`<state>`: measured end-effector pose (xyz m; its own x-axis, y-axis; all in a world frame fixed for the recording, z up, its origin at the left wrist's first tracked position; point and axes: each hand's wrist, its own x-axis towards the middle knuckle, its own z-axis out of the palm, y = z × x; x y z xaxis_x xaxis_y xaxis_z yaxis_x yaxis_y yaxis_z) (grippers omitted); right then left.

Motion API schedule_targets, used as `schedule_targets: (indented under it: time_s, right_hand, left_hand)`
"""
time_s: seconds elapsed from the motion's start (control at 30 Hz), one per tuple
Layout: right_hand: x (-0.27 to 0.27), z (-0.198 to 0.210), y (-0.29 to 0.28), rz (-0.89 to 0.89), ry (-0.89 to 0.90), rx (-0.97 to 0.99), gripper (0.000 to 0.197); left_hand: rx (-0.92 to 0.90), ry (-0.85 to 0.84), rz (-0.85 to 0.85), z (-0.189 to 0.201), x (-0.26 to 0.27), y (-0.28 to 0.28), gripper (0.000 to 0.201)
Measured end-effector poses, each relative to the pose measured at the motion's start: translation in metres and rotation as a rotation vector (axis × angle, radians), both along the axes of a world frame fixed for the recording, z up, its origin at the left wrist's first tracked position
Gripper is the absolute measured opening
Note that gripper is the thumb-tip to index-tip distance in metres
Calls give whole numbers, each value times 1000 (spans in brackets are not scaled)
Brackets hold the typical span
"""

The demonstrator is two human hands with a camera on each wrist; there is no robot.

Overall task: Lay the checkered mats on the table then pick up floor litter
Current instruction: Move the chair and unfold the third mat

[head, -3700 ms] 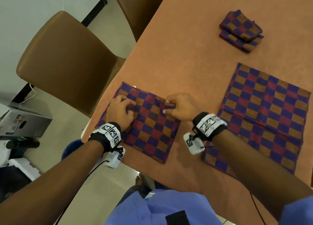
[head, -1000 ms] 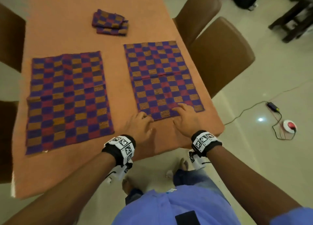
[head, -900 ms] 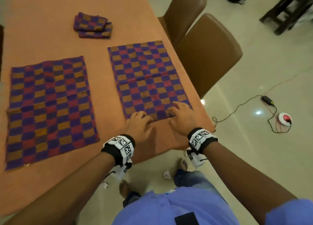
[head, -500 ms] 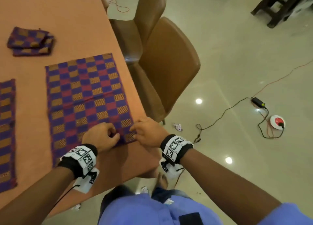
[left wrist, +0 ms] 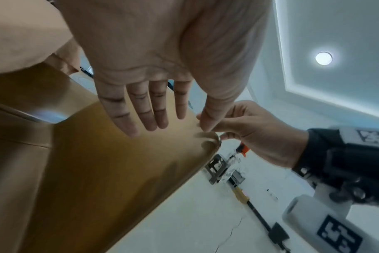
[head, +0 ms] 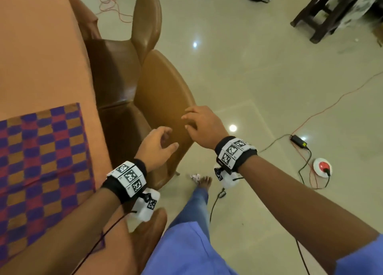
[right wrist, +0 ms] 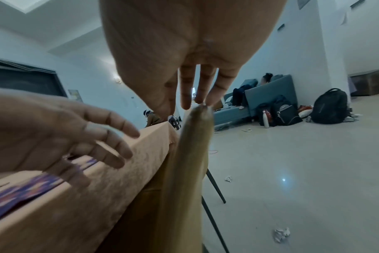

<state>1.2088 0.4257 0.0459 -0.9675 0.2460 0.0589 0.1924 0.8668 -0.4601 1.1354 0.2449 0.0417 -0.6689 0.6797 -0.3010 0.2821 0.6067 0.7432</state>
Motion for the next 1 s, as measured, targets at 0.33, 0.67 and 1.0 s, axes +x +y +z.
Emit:
schedule_targets:
  time_s: [0.33,0.67,1.0]
  right_hand:
    - [-120,-1,122,499,-59,28,26]
    - [-253,15,220,767,-107,-91,33]
    - [-450,17,316,1110,-71,200,51]
  left_hand:
    - [173,-262,486,-17,-110,133,50]
    - [4,-2,675,16,-194,191,15]
    - [-326,176,719,38,-280,296,51]
